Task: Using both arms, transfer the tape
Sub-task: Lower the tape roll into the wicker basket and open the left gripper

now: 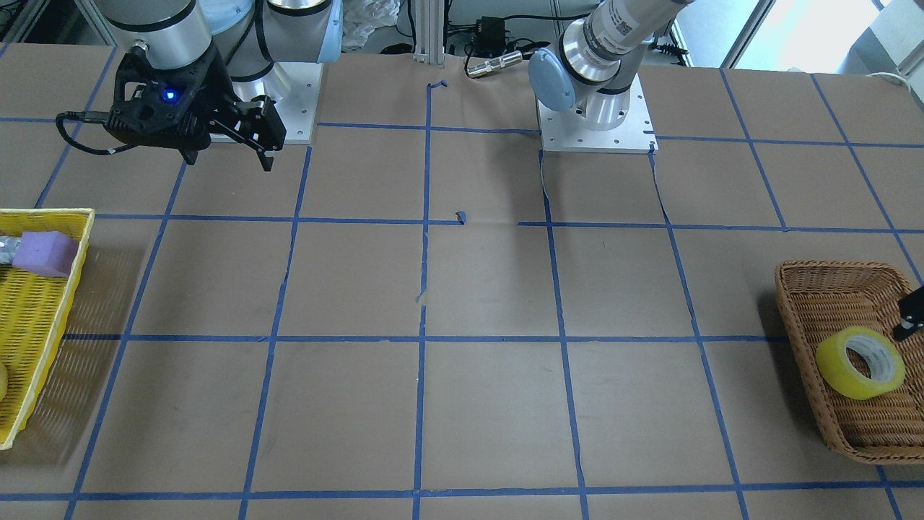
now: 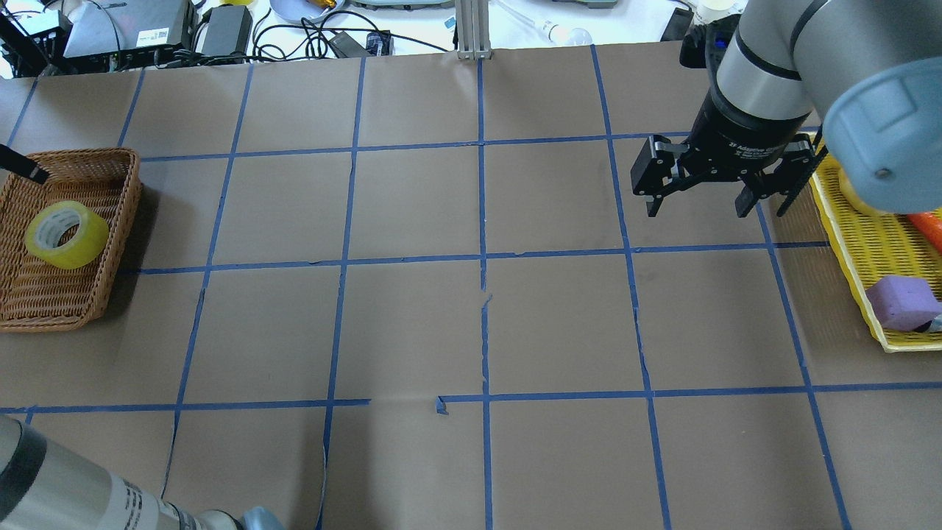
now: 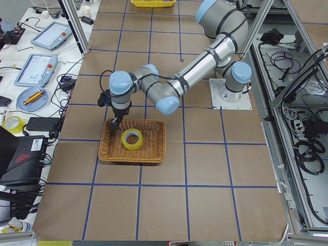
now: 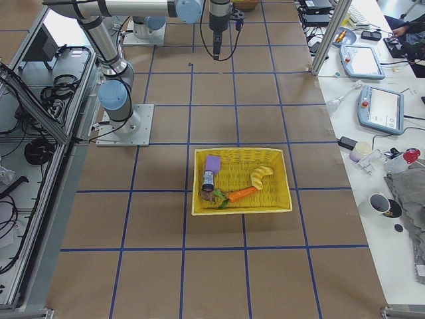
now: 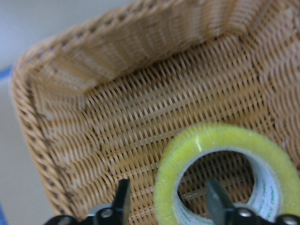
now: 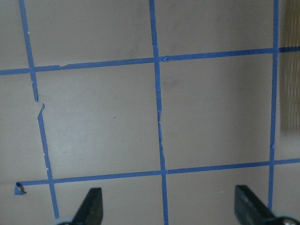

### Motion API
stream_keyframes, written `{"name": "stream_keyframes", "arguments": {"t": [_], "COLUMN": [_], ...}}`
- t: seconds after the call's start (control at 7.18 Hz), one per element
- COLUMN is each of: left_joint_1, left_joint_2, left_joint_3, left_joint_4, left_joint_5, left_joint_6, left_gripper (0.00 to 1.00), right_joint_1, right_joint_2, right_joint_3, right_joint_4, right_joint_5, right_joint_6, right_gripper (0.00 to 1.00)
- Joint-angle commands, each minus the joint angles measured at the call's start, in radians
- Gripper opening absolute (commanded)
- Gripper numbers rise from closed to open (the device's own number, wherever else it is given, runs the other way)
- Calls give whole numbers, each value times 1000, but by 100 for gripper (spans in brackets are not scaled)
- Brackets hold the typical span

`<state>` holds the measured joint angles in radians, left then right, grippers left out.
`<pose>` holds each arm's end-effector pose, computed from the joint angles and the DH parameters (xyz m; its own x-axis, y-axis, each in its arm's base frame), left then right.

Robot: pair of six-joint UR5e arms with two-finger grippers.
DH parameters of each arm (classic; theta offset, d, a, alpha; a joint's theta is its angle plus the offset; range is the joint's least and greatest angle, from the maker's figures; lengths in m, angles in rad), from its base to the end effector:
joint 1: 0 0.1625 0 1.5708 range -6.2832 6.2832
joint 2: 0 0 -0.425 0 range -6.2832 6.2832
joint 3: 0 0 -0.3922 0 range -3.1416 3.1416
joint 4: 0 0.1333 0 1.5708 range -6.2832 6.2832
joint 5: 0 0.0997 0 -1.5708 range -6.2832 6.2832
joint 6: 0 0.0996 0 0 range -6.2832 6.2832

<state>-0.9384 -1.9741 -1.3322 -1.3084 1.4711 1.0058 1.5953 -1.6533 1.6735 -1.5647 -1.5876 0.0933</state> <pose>0.2761 -0.6191 0.4002 -0.9296 0.3673 -0.0293 0.3678 0.9199 -0.1359 0.1427 -0.4508 0.4760 -0.9975 0.0683 0.0192 0.0687 0.9973 0.0246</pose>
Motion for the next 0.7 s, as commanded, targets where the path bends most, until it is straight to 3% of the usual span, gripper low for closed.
{"name": "stream_keyframes", "arguments": {"t": [0.0,0.28,0.42,0.56], "left_joint_1": [-161,-448,-577,-655], "left_joint_2": [165,239,262,286], "left_joint_3": [42,18,-7,-68], "left_joint_4": [-233,-294,-304,-349], "left_joint_5": [58,130,143,143], "left_joint_6": [-294,-819,-1016,-1089], "left_gripper": [100,100,100,100], "right_joint_1": [0,0,0,-1], "right_joint_2": [1,1,0,0], "right_joint_3": [0,0,0,0], "right_joint_4": [0,0,0,0], "right_joint_5": [-6,-5,-6,-9], "right_joint_6": [-1,-1,-1,-1], "right_gripper": [100,100,100,100]}}
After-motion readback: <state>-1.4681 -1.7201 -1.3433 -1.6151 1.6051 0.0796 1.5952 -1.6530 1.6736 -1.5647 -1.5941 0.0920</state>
